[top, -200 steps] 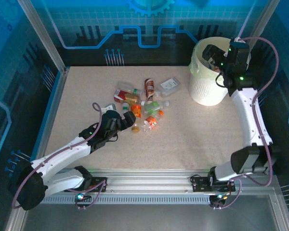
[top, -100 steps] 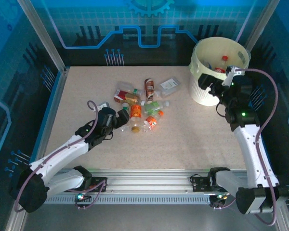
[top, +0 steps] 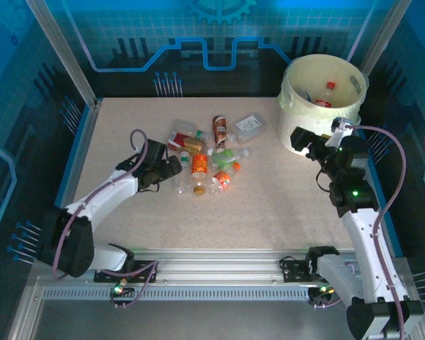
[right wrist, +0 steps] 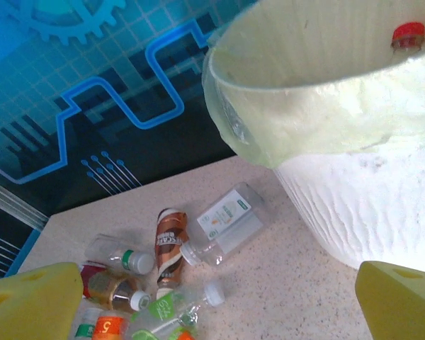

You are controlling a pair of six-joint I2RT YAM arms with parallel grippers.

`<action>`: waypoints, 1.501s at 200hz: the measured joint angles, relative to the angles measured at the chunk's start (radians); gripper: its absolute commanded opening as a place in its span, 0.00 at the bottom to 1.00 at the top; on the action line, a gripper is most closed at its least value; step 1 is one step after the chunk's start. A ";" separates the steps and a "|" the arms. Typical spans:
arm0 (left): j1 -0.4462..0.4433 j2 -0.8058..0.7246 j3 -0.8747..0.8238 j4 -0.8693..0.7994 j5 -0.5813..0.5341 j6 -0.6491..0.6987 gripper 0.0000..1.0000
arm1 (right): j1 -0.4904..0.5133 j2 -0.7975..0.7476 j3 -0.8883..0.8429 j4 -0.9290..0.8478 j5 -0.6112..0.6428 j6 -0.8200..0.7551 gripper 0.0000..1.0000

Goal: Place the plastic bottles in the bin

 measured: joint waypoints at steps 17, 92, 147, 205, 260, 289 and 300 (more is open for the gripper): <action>0.011 0.060 0.024 0.000 0.034 0.031 0.99 | 0.000 -0.001 0.000 0.002 0.010 -0.002 1.00; -0.023 0.154 0.047 0.091 0.204 0.183 0.97 | 0.000 0.000 0.000 -0.018 0.029 -0.004 1.00; -0.105 0.245 0.056 0.060 0.150 0.272 0.83 | 0.000 0.027 0.000 -0.029 0.035 -0.003 1.00; -0.129 0.275 0.061 0.034 0.085 0.318 0.73 | 0.000 0.032 0.000 -0.046 0.034 -0.003 1.00; -0.130 0.291 0.061 0.035 0.068 0.326 0.60 | 0.000 0.034 0.000 -0.053 0.040 0.022 1.00; -0.134 0.279 0.052 0.055 0.063 0.341 0.49 | 0.000 0.053 0.000 -0.064 0.047 0.034 1.00; -0.134 0.262 0.036 0.065 0.063 0.343 0.47 | 0.000 0.065 0.000 -0.066 0.043 0.035 1.00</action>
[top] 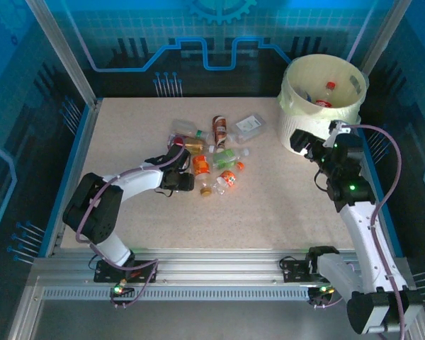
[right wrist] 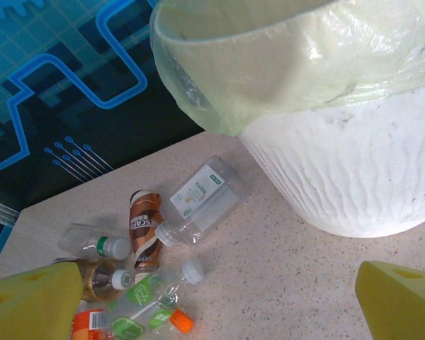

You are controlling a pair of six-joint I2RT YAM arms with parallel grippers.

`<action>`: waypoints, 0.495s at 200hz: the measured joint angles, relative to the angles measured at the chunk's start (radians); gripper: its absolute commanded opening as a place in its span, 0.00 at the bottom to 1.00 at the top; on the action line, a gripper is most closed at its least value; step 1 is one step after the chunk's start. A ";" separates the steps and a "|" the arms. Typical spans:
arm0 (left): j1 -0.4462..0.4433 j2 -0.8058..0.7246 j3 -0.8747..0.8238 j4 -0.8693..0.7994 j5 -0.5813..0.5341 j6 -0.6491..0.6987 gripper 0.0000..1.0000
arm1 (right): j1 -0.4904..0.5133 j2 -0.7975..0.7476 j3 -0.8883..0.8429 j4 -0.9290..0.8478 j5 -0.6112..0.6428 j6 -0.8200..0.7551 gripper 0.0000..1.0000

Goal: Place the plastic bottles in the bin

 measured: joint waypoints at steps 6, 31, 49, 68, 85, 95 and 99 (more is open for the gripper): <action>0.000 -0.014 -0.011 0.008 0.000 0.000 0.46 | 0.000 0.006 0.000 0.000 -0.005 0.000 1.00; -0.002 -0.092 -0.069 0.041 -0.001 0.000 0.43 | 0.000 0.027 0.000 0.003 -0.053 -0.001 1.00; -0.011 -0.154 -0.102 0.062 -0.007 0.000 0.41 | 0.002 0.032 0.000 0.004 -0.082 -0.001 1.00; -0.033 -0.239 -0.140 0.092 -0.009 0.000 0.40 | 0.009 0.028 0.000 0.019 -0.107 -0.008 1.00; -0.060 -0.321 -0.165 0.122 0.007 0.005 0.40 | 0.020 0.024 0.000 0.040 -0.137 -0.016 1.00; -0.073 -0.363 -0.173 0.146 0.026 0.008 0.40 | 0.024 0.022 0.000 0.049 -0.155 -0.019 1.00; -0.079 -0.377 -0.174 0.153 0.034 0.010 0.40 | 0.026 0.022 0.001 0.050 -0.160 -0.020 1.00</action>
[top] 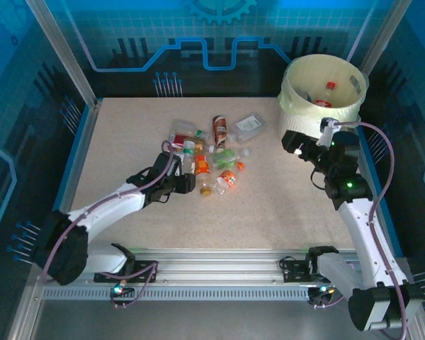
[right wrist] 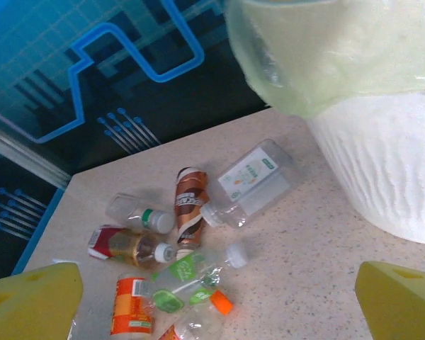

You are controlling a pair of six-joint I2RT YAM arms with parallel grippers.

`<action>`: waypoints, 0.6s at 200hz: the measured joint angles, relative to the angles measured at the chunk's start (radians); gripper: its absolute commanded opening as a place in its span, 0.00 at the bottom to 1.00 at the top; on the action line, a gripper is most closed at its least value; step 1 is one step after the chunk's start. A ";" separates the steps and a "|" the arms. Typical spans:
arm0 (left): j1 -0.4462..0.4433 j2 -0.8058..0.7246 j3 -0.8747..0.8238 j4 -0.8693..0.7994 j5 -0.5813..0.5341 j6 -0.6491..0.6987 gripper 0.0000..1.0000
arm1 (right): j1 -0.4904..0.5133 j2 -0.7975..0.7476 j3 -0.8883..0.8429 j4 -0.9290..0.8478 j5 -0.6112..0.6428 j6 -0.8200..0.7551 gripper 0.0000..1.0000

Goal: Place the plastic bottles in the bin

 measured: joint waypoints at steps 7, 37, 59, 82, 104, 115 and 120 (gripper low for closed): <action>-0.011 -0.023 -0.002 0.018 0.013 0.006 0.39 | 0.002 0.002 0.003 -0.001 -0.011 -0.001 1.00; -0.074 -0.085 0.002 0.077 0.051 0.042 0.39 | 0.022 0.053 0.058 -0.024 -0.063 -0.016 1.00; -0.119 -0.083 0.050 0.071 0.071 0.076 0.39 | 0.039 0.101 0.100 -0.032 -0.125 -0.026 1.00; -0.163 -0.069 0.127 0.072 0.080 0.112 0.39 | 0.065 0.151 0.136 -0.042 -0.229 -0.034 1.00; -0.204 -0.054 0.190 0.078 0.095 0.145 0.39 | 0.118 0.206 0.189 -0.068 -0.329 -0.051 1.00; -0.220 -0.048 0.209 0.083 0.099 0.156 0.39 | 0.154 0.234 0.221 -0.085 -0.375 -0.066 1.00; -0.226 -0.047 0.216 0.085 0.100 0.162 0.39 | 0.172 0.246 0.236 -0.091 -0.397 -0.072 1.00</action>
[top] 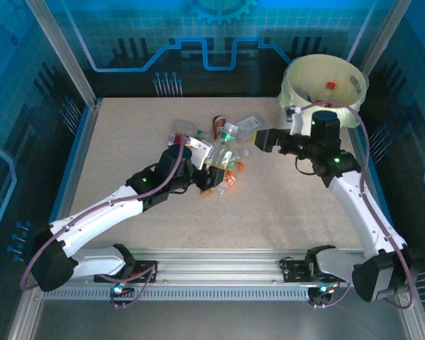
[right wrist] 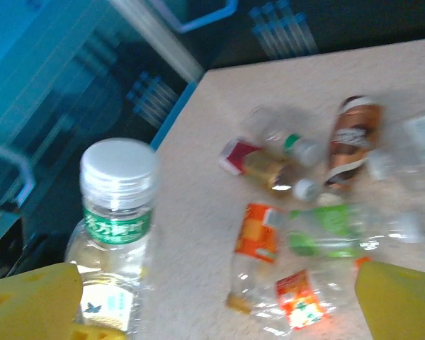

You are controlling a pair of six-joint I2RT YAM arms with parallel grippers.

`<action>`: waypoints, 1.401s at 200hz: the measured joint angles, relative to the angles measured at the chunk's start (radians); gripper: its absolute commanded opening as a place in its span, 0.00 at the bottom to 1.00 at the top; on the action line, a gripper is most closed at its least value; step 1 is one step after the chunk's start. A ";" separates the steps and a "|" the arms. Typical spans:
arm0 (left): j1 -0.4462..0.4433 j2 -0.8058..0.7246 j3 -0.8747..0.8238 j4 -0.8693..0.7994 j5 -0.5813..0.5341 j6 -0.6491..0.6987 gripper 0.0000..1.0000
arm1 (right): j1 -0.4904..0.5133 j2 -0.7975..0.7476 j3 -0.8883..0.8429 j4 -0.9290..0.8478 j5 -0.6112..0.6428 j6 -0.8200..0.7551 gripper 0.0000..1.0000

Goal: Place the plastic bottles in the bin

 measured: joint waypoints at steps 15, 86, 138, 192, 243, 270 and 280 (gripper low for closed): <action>-0.017 0.005 0.014 0.009 -0.001 0.016 0.39 | 0.053 0.022 0.032 -0.011 -0.037 -0.012 1.00; -0.145 0.040 0.019 0.148 -0.151 0.097 0.37 | 0.188 0.075 0.049 0.007 -0.001 0.025 0.96; -0.150 0.057 0.002 0.230 -0.209 0.142 0.39 | 0.191 0.077 0.056 0.014 0.011 0.041 0.80; -0.150 0.122 0.041 0.206 -0.235 0.142 0.40 | 0.186 0.103 0.063 0.000 0.014 0.035 0.58; -0.149 0.130 0.057 0.196 -0.238 0.137 0.46 | 0.184 0.102 0.072 -0.005 0.030 0.027 0.45; -0.149 0.132 0.062 0.189 -0.238 0.130 0.54 | 0.184 0.102 0.076 -0.013 0.037 0.027 0.42; -0.150 0.133 0.069 0.184 -0.238 0.125 0.61 | 0.184 0.100 0.082 -0.019 0.042 0.027 0.41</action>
